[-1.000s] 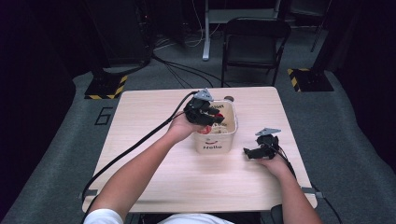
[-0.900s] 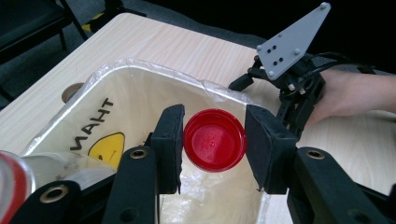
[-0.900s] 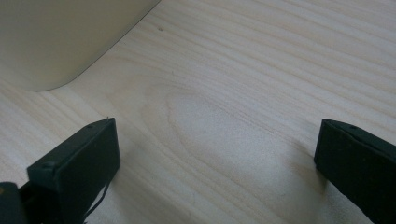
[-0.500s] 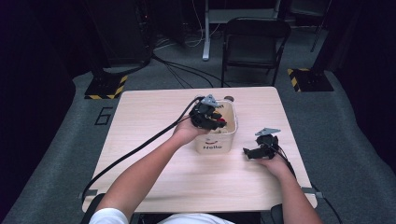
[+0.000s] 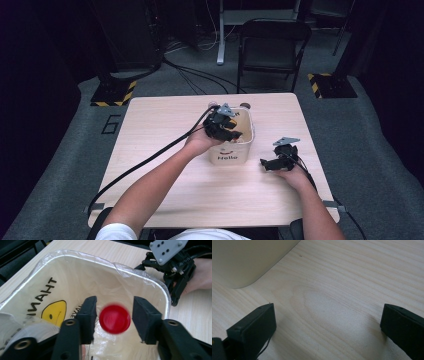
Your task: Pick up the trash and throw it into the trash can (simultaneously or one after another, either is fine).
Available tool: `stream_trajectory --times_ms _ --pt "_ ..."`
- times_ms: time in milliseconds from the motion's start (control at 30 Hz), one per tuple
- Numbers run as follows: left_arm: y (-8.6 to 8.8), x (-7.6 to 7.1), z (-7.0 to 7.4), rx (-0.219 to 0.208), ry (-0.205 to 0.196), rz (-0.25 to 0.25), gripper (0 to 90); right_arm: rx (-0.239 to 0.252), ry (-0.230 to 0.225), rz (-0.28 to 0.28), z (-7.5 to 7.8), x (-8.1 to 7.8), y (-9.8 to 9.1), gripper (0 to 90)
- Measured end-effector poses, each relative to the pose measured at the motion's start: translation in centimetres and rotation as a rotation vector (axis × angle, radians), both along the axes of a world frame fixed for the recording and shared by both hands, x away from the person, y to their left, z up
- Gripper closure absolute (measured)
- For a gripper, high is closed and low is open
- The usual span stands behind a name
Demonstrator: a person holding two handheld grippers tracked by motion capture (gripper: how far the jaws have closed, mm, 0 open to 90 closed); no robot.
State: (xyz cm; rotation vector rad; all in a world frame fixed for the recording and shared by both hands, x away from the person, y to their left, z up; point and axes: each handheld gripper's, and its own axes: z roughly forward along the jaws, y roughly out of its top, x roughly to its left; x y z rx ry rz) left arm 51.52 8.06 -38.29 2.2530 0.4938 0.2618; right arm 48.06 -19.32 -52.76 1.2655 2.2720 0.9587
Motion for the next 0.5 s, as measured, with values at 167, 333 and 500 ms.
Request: stream_trajectory --times_ms 167,333,500 --pt "0.2 0.0 0.2 -0.002 -0.006 0.0 48.6 0.002 0.0 0.001 0.0 -0.1 0.0 0.0" --pt "0.6 -0.7 1.0 -0.009 -0.015 -0.013 43.9 -0.003 0.002 0.015 0.0 -0.1 0.0 0.0" --pt "1.6 -2.3 2.3 -0.045 -0.029 -0.032 40.1 -0.004 0.002 0.019 0.0 -0.1 -0.1 0.0"
